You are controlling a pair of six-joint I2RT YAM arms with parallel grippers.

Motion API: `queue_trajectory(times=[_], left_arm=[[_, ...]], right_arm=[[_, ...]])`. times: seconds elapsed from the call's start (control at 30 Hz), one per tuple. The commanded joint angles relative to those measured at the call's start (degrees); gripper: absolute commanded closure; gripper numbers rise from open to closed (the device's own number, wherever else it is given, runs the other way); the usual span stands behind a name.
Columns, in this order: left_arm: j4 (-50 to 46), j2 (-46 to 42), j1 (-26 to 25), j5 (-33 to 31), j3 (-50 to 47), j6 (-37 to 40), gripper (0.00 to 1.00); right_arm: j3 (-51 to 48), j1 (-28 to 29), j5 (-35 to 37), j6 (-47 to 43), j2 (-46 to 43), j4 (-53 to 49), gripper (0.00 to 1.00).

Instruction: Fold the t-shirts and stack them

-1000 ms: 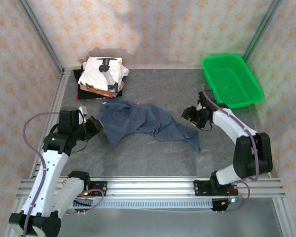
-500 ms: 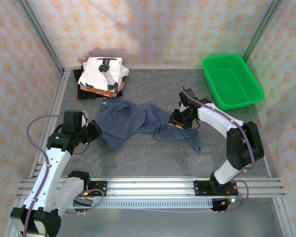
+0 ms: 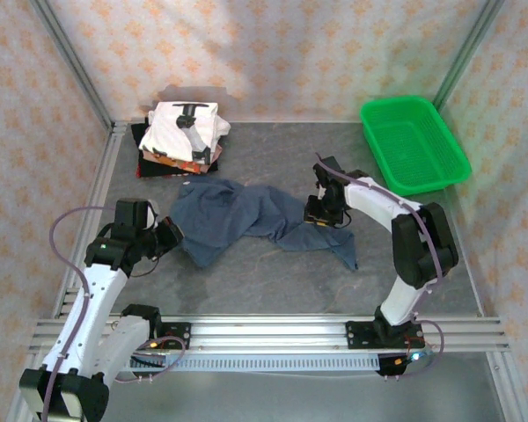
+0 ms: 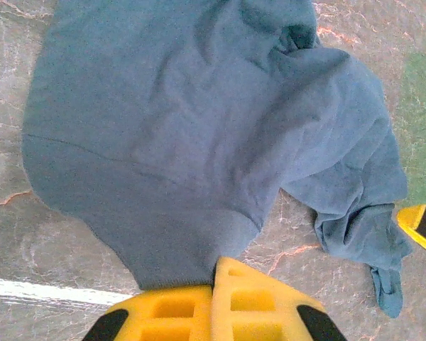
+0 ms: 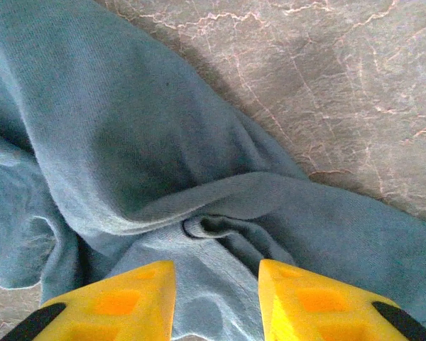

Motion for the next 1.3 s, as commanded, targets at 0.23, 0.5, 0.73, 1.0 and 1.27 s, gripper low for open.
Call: queue_trajectory(times=[0.23, 0.5, 0.73, 1.0, 1.27], left_arm=[[-1.4, -1.2, 0.0, -1.8, -1.4, 1.6, 1.0], [-1.1, -1.1, 0.1, -2.2, -2.0, 1.6, 1.0], [-0.6, -1.1, 0.0, -2.4, -2.5, 1.4, 1.0], [-0.4, -0.8, 0.0, -2.5, -2.6, 1.5, 1.0], [-0.6, -0.1, 0.1, -3.1, -0.5, 2.0, 1.0]], right_arm=[[-0.5, 1.6, -0.3, 0.2, 3.2, 4.5, 0.68], [-0.2, 1.6, 1.2, -0.5, 3.1, 3.8, 0.8], [-0.6, 1.6, 2.8, -0.8, 3.8, 4.0, 0.78], [-0.6, 1.6, 4.5, -0.6, 5.5, 5.0, 0.77], [-0.1, 1.6, 7.3, 0.2, -1.8, 5.6, 1.0]])
